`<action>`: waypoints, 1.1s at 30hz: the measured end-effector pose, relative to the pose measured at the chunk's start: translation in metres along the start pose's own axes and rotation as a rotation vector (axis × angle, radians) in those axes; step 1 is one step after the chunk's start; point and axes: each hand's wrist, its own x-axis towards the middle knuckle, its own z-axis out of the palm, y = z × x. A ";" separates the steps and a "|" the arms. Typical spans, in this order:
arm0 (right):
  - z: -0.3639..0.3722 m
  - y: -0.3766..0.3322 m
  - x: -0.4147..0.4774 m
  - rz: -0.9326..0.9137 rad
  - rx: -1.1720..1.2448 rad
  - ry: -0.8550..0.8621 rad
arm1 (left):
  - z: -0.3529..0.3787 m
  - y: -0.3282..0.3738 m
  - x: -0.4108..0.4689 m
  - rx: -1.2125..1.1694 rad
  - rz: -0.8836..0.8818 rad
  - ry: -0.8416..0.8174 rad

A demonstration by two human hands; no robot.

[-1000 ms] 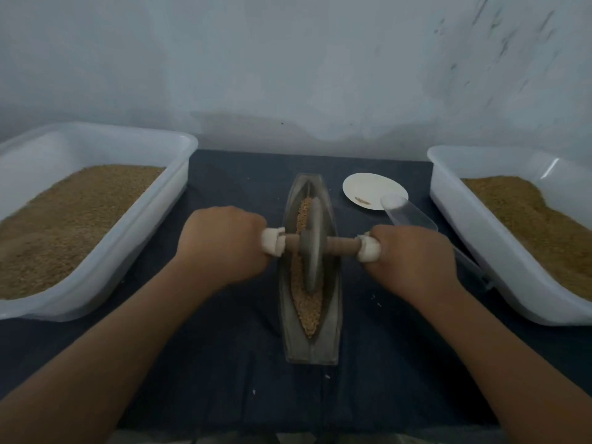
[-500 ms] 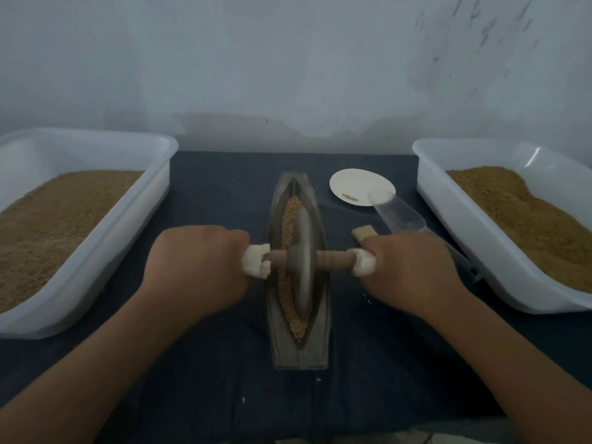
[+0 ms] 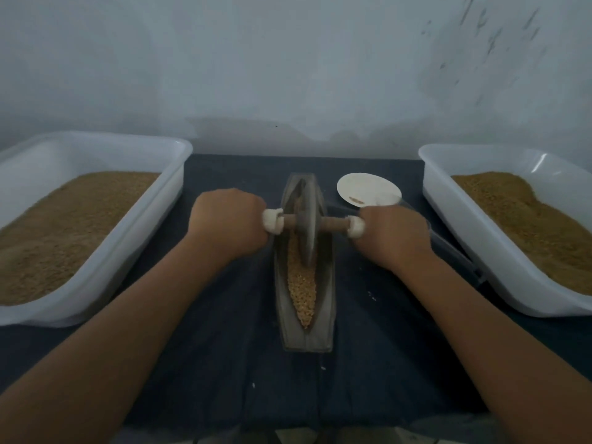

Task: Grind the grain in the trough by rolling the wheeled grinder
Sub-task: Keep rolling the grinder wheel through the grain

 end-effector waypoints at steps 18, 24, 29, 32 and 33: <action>0.007 -0.004 0.026 -0.005 -0.045 0.095 | 0.010 0.003 0.010 -0.053 -0.096 0.016; -0.017 0.007 -0.042 -0.107 -0.015 0.022 | -0.005 0.002 -0.056 0.033 0.041 0.038; -0.014 0.004 -0.045 -0.126 -0.080 0.075 | 0.002 -0.002 -0.058 0.059 0.047 0.095; 0.002 -0.003 -0.013 -0.062 -0.140 0.177 | 0.010 -0.001 -0.020 -0.003 -0.032 0.045; 0.006 -0.004 0.000 -0.037 -0.127 0.164 | 0.012 0.000 -0.007 -0.017 -0.046 0.038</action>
